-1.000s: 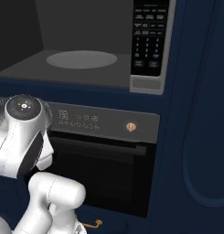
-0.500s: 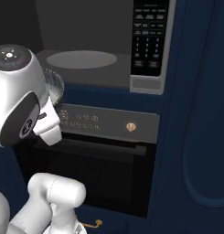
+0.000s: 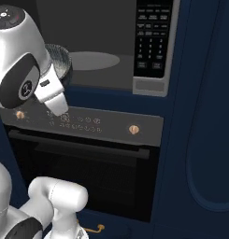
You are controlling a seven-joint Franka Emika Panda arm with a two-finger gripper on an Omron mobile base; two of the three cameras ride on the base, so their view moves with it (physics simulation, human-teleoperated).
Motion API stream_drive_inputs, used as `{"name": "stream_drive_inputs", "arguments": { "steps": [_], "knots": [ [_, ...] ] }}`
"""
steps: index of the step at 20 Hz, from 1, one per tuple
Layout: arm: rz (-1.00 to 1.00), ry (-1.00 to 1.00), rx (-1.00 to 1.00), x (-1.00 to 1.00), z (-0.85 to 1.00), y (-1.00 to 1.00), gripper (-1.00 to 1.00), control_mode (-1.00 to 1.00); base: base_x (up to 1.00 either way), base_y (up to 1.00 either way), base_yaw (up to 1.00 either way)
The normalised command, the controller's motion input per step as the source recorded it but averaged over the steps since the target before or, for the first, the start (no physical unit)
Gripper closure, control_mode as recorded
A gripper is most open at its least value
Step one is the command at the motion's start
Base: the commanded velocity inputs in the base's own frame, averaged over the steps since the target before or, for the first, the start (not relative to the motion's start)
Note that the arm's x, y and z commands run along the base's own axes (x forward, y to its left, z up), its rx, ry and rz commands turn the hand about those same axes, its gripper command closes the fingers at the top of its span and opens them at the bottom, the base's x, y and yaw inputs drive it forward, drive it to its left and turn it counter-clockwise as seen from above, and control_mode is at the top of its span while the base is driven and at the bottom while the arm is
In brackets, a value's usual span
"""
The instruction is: Pick the lemon wedge from the sink and place it in the bowl. Then pick the bowl and place it in the microwave. Then close the microwave door and press the start button.
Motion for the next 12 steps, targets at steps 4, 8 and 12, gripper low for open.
{"name": "stream_drive_inputs", "arguments": {
  "steps": [4,8,12],
  "knots": [
    [-0.01,-0.16,0.0,0.72,0.09,0.0,1.0,-1.0,0.0,0.0,0.0],
    [-0.01,-0.2,0.0,0.56,0.19,-0.03,1.0,-1.0,0.0,0.0,0.0],
    [-0.03,-0.02,0.0,0.51,0.46,-0.22,1.0,-1.0,0.0,0.0,0.0]
  ]
}}
